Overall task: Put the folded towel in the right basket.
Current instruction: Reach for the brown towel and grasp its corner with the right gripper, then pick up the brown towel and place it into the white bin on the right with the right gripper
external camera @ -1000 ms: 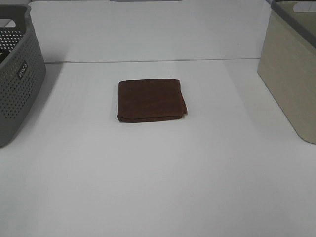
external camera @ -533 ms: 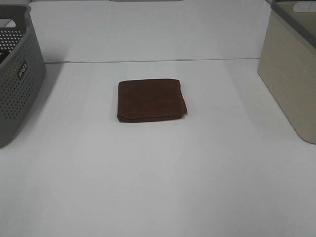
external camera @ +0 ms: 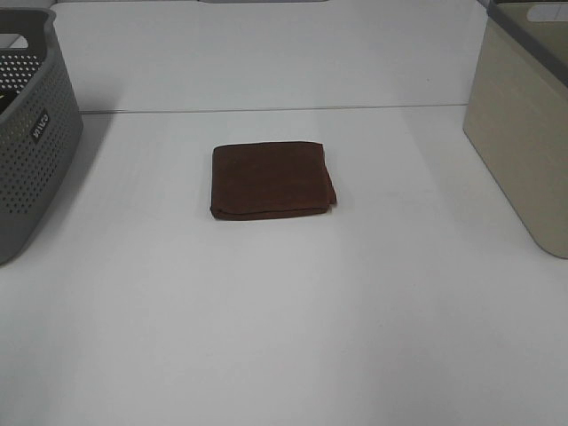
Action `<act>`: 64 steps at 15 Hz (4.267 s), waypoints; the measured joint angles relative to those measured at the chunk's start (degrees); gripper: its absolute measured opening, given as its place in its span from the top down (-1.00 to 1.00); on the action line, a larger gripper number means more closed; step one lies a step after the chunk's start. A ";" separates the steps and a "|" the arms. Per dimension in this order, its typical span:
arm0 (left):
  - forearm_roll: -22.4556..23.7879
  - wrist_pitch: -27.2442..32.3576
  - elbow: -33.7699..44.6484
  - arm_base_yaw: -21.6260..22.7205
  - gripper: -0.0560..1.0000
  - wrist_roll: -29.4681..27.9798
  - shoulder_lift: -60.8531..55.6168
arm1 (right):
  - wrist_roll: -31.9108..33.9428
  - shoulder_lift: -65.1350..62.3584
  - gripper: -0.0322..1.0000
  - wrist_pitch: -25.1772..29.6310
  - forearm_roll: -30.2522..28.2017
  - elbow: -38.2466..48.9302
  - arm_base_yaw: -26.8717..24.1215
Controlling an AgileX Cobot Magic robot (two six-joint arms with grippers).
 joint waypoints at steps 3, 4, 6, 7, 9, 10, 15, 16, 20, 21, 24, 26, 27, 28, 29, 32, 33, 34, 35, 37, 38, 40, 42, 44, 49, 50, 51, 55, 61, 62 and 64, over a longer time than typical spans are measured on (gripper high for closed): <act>0.00 0.00 0.00 0.00 -0.94 0.00 0.00 | -0.74 15.93 -0.35 6.93 1.49 -15.53 0.00; 0.00 0.00 0.00 0.00 -0.94 0.00 0.00 | -0.74 20.91 -0.35 8.65 2.01 -20.91 0.11; 0.00 0.00 0.00 0.00 -0.94 0.00 0.00 | -0.74 29.22 -0.35 11.23 1.72 -30.14 2.64; 0.00 0.00 0.00 0.00 -0.94 0.00 0.00 | -0.74 33.40 -0.35 12.26 1.72 -33.86 4.93; 0.00 0.00 0.00 0.00 -0.94 0.00 0.00 | -0.40 41.08 -0.35 13.75 1.89 -40.68 8.94; 0.00 0.00 0.00 0.00 -0.94 0.00 0.00 | -0.29 44.58 -0.35 14.84 2.81 -42.97 10.14; 0.00 0.00 0.00 0.00 -0.94 0.00 0.00 | -0.80 63.77 -0.35 19.60 13.12 -50.25 10.94; 0.00 0.00 0.00 0.00 -0.94 0.00 0.00 | -1.15 67.32 -0.35 20.63 15.18 -52.14 10.94; 0.00 0.00 0.00 0.00 -0.94 0.00 0.00 | -2.01 77.92 -0.35 24.18 19.48 -60.91 10.94; 0.00 0.00 0.00 0.00 -0.94 0.00 0.00 | -2.01 80.04 -0.35 24.92 19.88 -63.14 10.94; 0.00 0.00 0.00 0.00 -0.94 0.00 0.00 | -2.01 84.05 -0.35 25.44 21.20 -66.46 10.94; 0.00 0.00 0.00 0.00 -0.94 0.00 0.00 | -2.01 85.37 -0.35 25.38 21.26 -66.63 10.94; 0.00 0.00 0.00 0.00 -0.94 0.00 0.00 | -2.01 85.71 -0.35 25.55 21.66 -66.75 10.94; 0.00 0.00 0.00 0.00 -0.94 0.00 0.00 | -2.01 85.83 -0.35 25.55 21.77 -66.75 10.94; 0.00 0.00 0.00 0.00 -0.94 0.00 0.00 | -2.01 86.12 -0.35 25.55 22.29 -66.92 10.94; 0.00 0.00 0.00 0.00 -0.94 0.00 0.00 | -2.69 87.15 -0.35 24.98 26.18 -66.92 11.52; 0.00 0.00 0.00 0.00 -0.94 0.00 0.00 | -3.21 87.38 -0.34 24.12 27.27 -66.98 12.32; 0.00 0.00 0.00 0.00 -0.94 0.00 0.00 | -3.44 87.49 -0.30 23.78 27.27 -66.98 12.72; 0.00 0.00 0.00 0.00 -0.94 0.00 0.00 | -3.50 87.66 -0.16 22.80 27.22 -66.98 13.41; 0.00 0.00 0.00 0.00 -0.94 0.00 0.00 | -3.38 88.35 0.67 21.49 26.01 -66.98 13.69; 0.00 0.00 0.00 0.00 -0.94 0.00 0.00 | -3.38 88.35 0.67 21.49 26.01 -66.98 13.69; 0.00 0.00 0.00 0.00 -0.94 0.00 0.00 | -3.38 88.06 0.73 21.54 25.55 -66.98 13.69; 0.00 0.00 0.00 0.00 -0.94 0.00 0.00 | -3.44 85.83 0.73 21.60 23.26 -66.98 13.75; 0.00 0.00 0.00 0.00 -0.94 0.00 0.00 | -3.44 79.81 0.73 21.89 19.60 -66.98 13.75; 0.00 0.00 0.00 0.00 -0.94 0.00 0.00 | -2.35 61.59 0.73 24.47 3.38 -66.98 13.75; 0.00 0.00 0.00 0.00 -0.94 0.00 0.00 | -2.35 58.27 0.73 24.75 0.52 -66.98 13.46; 0.00 0.00 0.00 0.00 -0.94 0.00 0.00 | -2.29 55.00 0.73 25.15 -1.26 -66.98 12.89; 0.00 0.00 0.00 0.00 -0.94 0.00 0.00 | -1.32 45.78 0.73 25.84 -2.98 -66.98 2.98; 0.00 0.00 0.00 0.00 -0.94 0.00 0.00 | 0.23 44.98 0.73 25.95 -5.33 -66.35 -12.89; 0.00 0.00 0.00 0.00 -0.94 0.00 0.00 | 0.46 44.98 0.73 25.90 -5.73 -64.97 -14.27; 0.00 0.00 0.00 0.00 -0.94 0.00 0.00 | 0.63 45.15 0.73 25.90 -5.96 -60.45 -15.64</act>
